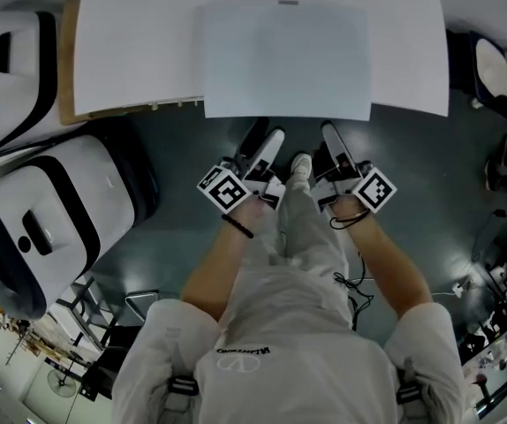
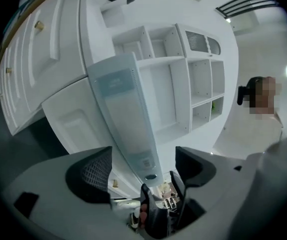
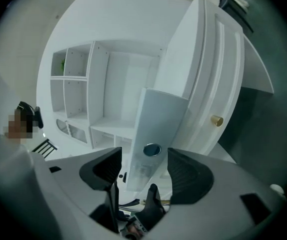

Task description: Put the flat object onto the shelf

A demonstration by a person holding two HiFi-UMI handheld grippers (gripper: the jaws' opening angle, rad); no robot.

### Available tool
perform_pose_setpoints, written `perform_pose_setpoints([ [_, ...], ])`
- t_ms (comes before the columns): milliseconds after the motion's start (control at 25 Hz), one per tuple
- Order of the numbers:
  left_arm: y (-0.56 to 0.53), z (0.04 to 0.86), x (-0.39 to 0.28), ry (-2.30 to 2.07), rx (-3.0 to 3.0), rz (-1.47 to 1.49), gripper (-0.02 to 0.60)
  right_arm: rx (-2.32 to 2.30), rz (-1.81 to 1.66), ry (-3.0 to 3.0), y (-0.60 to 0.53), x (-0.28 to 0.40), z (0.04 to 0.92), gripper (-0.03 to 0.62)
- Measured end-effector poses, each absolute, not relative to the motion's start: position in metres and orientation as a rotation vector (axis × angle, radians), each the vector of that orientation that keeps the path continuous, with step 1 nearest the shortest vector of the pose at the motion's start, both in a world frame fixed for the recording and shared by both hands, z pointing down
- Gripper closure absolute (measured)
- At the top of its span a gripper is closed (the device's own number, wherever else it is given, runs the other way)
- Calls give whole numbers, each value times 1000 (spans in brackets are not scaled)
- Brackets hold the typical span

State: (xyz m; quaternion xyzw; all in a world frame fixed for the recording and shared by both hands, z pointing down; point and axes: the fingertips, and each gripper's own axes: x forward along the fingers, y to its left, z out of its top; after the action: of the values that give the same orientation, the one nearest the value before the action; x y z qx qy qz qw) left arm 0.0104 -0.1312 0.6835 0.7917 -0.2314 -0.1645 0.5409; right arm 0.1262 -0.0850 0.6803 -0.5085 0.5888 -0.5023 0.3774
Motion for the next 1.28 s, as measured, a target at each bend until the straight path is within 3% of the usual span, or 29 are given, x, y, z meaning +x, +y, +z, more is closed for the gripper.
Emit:
perform_pose_setpoints([
  [1080,-168,693,18,-582,1661,-671,204,-1251,-1144,1279,-117,151,697,287],
  [1280,-176,694,16,-598,1583,-728,279,-1251,-1146,1276,-119,150,695,289],
])
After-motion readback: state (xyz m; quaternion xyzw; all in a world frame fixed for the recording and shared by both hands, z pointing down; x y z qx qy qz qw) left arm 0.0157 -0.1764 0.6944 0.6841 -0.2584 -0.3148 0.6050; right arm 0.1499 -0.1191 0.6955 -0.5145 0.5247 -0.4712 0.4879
